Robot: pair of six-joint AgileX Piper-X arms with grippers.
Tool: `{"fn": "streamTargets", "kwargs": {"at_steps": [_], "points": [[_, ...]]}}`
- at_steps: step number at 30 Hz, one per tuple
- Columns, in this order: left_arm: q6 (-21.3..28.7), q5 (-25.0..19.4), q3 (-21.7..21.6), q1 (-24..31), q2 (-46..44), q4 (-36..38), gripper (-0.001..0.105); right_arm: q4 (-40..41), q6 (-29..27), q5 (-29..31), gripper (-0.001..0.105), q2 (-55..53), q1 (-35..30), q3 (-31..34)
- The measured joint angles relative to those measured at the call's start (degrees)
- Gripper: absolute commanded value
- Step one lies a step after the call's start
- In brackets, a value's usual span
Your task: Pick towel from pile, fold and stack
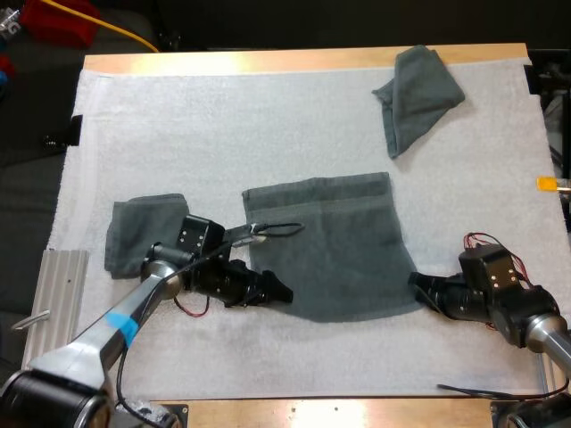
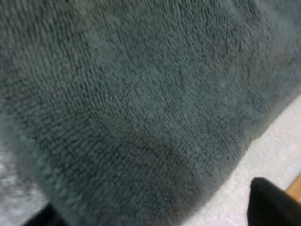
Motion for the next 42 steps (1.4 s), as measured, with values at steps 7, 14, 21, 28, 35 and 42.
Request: {"fn": "streamTargets", "kwargs": {"at_steps": [7,14,21,28,35,42], "points": [[-2.59,4.46,0.00,0.00,0.35,0.45,0.031,0.05,0.00,-0.30,0.002,0.00,0.00,0.00],[-7.40,10.55,0.00,0.00,0.35,0.46,0.040,0.05,0.00,-0.79,0.002,0.00,0.00,0.00],[-6.57,12.41,0.00,0.00,0.35,3.05,0.062,0.05,0.00,-0.79,0.002,0.00,0.00,0.00],[-3.80,12.33,0.00,0.00,0.35,6.21,0.056,0.05,0.00,-0.79,0.002,0.00,0.00,0.00],[-3.01,12.33,0.00,0.00,0.35,7.74,0.038,0.05,0.00,-0.79,0.002,0.00,0.00,0.00],[-1.72,8.30,0.00,0.00,0.35,9.14,0.016,0.05,0.00,-0.79,0.002,0.00,0.00,0.00]]}}
